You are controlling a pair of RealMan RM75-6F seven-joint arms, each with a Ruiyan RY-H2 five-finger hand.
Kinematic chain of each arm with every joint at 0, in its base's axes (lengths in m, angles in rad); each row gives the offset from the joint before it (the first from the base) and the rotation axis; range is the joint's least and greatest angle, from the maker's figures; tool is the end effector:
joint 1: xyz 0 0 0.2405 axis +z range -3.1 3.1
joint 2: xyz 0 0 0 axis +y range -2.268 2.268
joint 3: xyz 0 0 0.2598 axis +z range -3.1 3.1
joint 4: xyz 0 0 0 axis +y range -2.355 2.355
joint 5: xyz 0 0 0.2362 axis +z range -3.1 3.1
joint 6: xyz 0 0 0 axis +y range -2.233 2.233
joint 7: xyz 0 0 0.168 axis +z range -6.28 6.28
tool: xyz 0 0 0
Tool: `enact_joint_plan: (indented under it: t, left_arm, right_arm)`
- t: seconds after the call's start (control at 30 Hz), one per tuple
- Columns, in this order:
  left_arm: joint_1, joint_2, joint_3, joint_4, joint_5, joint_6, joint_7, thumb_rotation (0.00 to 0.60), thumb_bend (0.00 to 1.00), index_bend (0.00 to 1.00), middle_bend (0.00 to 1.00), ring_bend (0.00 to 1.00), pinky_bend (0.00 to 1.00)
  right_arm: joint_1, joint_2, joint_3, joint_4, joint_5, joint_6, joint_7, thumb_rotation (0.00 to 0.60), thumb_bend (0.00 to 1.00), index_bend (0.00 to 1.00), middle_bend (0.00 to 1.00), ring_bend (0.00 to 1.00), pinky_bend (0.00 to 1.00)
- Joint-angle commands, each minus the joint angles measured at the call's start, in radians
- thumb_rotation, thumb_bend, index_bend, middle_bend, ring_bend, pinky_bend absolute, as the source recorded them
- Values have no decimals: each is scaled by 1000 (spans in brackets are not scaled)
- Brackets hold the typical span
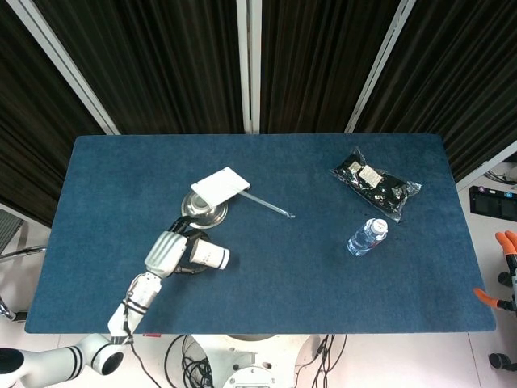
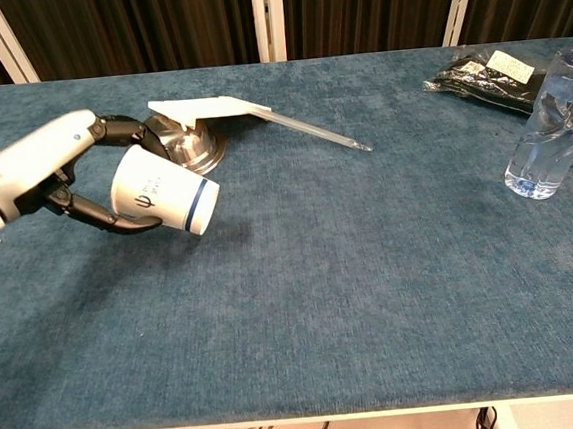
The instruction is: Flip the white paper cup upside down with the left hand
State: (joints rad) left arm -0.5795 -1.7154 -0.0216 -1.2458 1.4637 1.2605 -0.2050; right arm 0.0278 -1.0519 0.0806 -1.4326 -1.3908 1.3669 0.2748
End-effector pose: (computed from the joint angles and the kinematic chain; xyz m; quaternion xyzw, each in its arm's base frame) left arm -0.1825 0.3164 -0.0732 -0.6606 -0.4410 -0.5125 0.3263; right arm -0.4019 -0.1938 0.1854 0.5335 -0.4561 0.3474 0.6218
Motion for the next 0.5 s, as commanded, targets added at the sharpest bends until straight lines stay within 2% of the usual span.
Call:
enact_joint_plan:
  t: [0.03, 0.3, 0.5]
  left_arm:
    - [10, -21, -15, 26, 1, -20, -40, 600, 204, 428, 400, 109, 118]
    - [10, -7, -21, 30, -5, -66, -65, 600, 204, 409, 377, 97, 114]
    - [9, 13, -11, 29, 6, -98, -81, 600, 203, 245, 234, 30, 100]
  right_arm:
    - [1, -1, 0, 2, 1, -2, -1, 600, 60, 0, 0, 0, 0]
    - [6, 12, -7, -10, -13, -13, 34, 600, 60, 0, 0, 0, 0]
    - [6, 16, -6, -14, -12, -9, 28, 600, 61, 0, 0, 0, 0]
